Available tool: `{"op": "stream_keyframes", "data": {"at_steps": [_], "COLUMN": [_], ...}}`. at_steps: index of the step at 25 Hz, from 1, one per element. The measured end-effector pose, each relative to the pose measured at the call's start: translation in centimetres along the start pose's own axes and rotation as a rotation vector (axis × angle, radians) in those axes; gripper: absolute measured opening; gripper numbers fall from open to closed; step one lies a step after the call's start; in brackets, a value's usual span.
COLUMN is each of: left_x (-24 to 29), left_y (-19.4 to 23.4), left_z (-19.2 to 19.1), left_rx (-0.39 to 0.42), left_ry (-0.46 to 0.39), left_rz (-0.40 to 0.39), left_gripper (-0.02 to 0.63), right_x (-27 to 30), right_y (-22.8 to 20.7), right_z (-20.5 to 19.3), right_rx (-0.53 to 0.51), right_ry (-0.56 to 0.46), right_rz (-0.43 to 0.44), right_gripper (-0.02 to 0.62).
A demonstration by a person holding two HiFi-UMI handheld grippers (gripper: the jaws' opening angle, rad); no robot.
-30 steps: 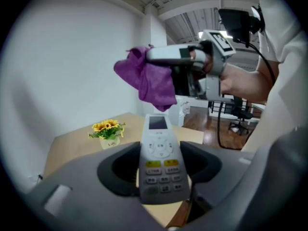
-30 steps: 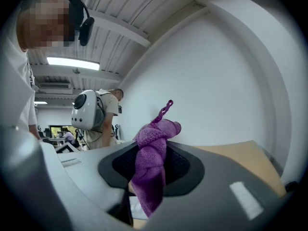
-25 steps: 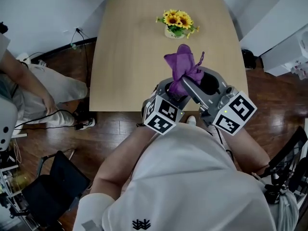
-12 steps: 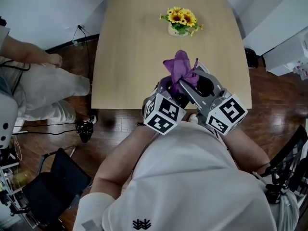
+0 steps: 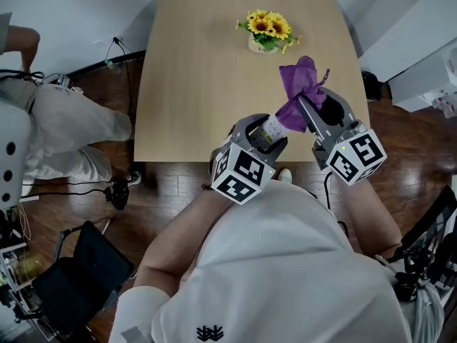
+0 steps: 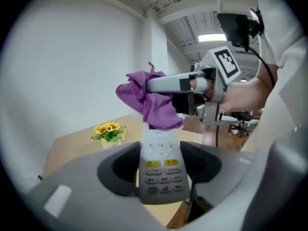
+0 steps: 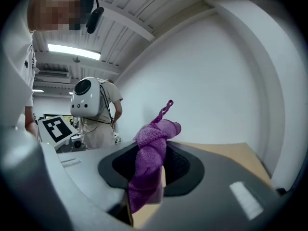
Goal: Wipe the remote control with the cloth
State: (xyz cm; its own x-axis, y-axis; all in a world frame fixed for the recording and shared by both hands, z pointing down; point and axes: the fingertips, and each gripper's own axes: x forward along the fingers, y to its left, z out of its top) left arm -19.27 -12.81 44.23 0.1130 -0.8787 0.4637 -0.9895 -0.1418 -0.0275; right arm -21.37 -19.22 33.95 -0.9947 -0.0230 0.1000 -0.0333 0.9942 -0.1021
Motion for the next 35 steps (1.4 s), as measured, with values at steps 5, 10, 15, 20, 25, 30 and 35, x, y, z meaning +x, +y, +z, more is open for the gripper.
{"op": "stream_keyframes", "data": {"at_steps": [5, 10, 15, 20, 25, 30, 35], "left_x": [0.2, 0.0, -0.1, 0.2, 0.4, 0.4, 0.0], "left_y": [-0.1, 0.4, 1.0, 1.3, 1.7, 1.7, 1.4], "left_z": [-0.2, -0.3, -0.4, -0.3, 0.1, 0.2, -0.1], "left_rx": [-0.005, -0.011, -0.012, -0.009, 0.0, 0.011, 0.009], "left_ry": [-0.003, -0.005, 0.001, 0.01, 0.016, 0.021, 0.021], "left_rz": [-0.003, 0.001, 0.01, 0.009, 0.014, 0.005, -0.008], "left_gripper": [0.276, 0.276, 0.276, 0.276, 0.276, 0.276, 0.276], "right_x": [-0.7, -1.3, -1.0, 0.5, 1.7, 2.3, 2.1], "right_y": [-3.9, -5.0, -1.1, 5.3, 8.5, 8.1, 5.3], "right_z": [1.5, 3.2, 4.2, 3.8, 1.4, -0.3, -0.8], "right_rx": [-0.025, -0.02, 0.02, 0.102, 0.237, 0.264, 0.217], "right_ry": [-0.015, -0.045, -0.07, -0.066, -0.017, 0.005, 0.009], "right_rz": [-0.091, -0.131, -0.044, 0.117, 0.197, 0.166, 0.083], "right_gripper": [0.124, 0.124, 0.124, 0.124, 0.124, 0.124, 0.124]}}
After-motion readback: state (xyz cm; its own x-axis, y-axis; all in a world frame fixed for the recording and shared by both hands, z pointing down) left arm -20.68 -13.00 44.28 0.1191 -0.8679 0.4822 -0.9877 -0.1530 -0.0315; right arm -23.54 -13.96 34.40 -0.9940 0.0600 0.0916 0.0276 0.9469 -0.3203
